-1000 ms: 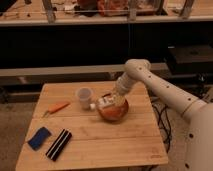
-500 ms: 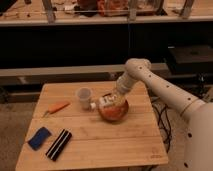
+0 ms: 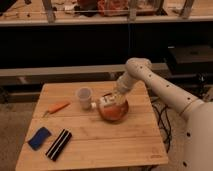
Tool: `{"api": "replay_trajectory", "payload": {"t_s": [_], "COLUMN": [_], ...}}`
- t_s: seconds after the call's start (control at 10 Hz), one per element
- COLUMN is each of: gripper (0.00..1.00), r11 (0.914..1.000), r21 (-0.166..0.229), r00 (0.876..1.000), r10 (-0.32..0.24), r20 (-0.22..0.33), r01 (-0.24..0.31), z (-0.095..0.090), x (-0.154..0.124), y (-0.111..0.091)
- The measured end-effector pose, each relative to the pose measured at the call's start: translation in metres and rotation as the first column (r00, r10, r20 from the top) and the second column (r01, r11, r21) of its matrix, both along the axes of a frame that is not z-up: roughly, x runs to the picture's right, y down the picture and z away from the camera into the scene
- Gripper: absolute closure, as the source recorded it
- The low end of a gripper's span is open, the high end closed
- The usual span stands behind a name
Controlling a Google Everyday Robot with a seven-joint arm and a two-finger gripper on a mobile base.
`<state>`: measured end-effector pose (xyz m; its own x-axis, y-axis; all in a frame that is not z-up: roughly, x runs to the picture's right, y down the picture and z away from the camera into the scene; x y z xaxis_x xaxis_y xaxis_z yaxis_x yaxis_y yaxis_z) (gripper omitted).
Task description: Place the bottle in the ceramic bowl
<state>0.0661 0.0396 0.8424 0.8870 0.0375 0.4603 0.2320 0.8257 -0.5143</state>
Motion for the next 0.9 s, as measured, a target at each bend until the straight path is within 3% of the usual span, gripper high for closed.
{"api": "replay_trajectory", "payload": {"t_s": [0.2,0.9], "gripper": [0.7,0.7], "r11": [1.0,1.0], "r21": [-0.001,-0.002], "r00": [1.0,1.0], "r10": [-0.001,0.0], "r20": [0.003,0.009], "r01": [0.001,0.0], "z": [0.001,0.0029], "x": [-0.0006,-0.0005], "y": [-0.0009,-0.003]}}
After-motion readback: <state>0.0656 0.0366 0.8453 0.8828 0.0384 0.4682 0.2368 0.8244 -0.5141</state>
